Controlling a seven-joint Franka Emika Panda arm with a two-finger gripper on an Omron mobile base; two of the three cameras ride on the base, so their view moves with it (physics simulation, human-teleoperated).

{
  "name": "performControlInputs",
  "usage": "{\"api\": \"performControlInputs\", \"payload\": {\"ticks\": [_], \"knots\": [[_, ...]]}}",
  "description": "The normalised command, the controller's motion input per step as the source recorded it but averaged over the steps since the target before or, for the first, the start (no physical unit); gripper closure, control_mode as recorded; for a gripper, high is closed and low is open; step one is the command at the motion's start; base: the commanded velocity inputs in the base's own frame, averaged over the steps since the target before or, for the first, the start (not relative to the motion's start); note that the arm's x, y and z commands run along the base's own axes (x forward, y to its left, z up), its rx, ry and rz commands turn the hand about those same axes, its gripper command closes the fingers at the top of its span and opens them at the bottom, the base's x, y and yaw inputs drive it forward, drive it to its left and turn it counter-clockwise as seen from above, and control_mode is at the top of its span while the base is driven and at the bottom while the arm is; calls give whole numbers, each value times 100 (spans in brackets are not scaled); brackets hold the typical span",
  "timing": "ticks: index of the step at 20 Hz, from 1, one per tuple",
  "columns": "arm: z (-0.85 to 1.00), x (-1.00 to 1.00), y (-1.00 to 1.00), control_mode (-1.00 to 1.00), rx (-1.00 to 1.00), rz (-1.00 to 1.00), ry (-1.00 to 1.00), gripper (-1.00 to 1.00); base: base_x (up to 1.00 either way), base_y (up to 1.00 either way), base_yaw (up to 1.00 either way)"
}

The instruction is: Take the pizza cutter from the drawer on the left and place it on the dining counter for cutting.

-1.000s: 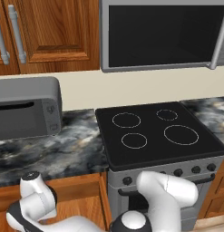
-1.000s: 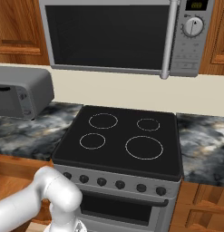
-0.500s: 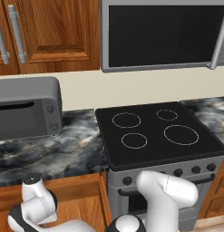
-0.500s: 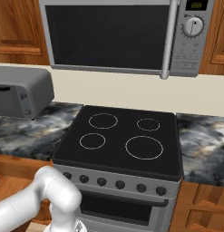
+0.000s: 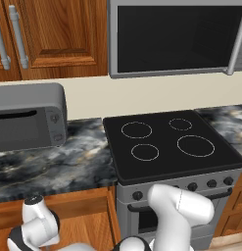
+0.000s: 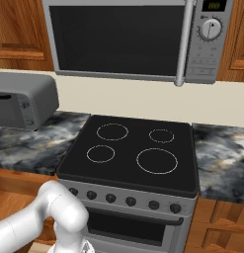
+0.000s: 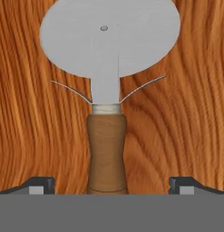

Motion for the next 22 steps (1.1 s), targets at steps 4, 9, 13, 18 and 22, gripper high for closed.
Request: {"api": "performControlInputs", "payload": {"ticks": [4, 9, 13, 18, 22], "knots": [[-15, 0, 11, -100, 0, 0, 0, -100, 0, 0, 0], [-19, 0, 2, -100, 0, 0, 0, -100, 0, 0, 0], [-17, 0, 0, -100, 0, 0, 0, -100, 0, 0, 0], [-17, 0, 1, -100, 0, 0, 0, -100, 0, 0, 0], [-18, 0, 1, -100, 0, 0, 0, -100, 0, 0, 0]]}}
